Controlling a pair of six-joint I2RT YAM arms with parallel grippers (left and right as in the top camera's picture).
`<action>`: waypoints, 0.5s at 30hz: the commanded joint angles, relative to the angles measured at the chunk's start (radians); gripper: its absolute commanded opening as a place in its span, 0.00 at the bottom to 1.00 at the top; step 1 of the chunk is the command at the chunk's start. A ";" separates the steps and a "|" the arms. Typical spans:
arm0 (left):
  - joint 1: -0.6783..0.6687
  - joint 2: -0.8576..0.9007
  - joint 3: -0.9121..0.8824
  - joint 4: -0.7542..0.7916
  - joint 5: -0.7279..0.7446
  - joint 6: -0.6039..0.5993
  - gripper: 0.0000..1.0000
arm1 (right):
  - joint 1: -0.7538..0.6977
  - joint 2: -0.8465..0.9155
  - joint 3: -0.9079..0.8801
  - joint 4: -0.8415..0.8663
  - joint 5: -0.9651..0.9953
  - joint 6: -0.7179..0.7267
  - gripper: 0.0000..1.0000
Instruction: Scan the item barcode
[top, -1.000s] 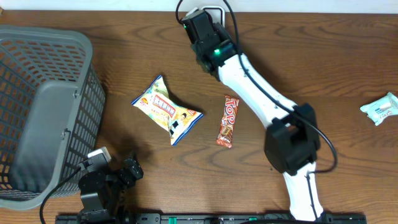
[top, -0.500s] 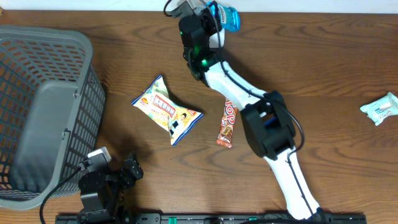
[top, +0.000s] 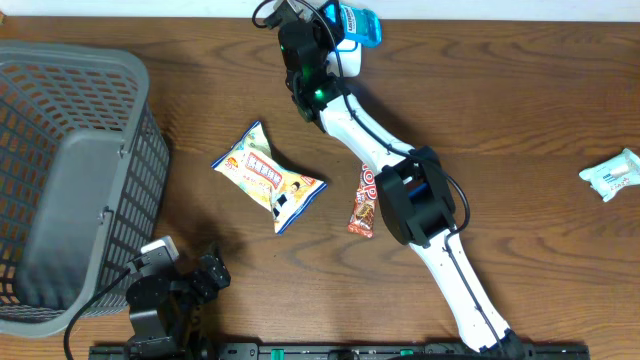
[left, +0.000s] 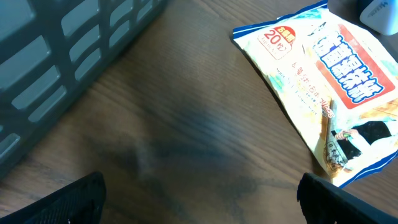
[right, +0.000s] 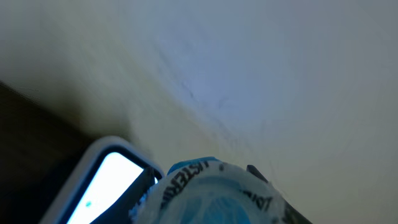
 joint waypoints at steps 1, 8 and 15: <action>0.002 -0.006 0.008 -0.003 -0.005 0.009 0.98 | -0.030 -0.117 0.037 -0.081 0.094 -0.016 0.11; 0.002 -0.006 0.009 -0.003 -0.005 0.009 0.98 | -0.171 -0.190 0.037 -0.459 0.198 0.204 0.09; 0.002 -0.006 0.009 -0.003 -0.005 0.009 0.98 | -0.410 -0.191 0.002 -0.833 0.147 0.496 0.09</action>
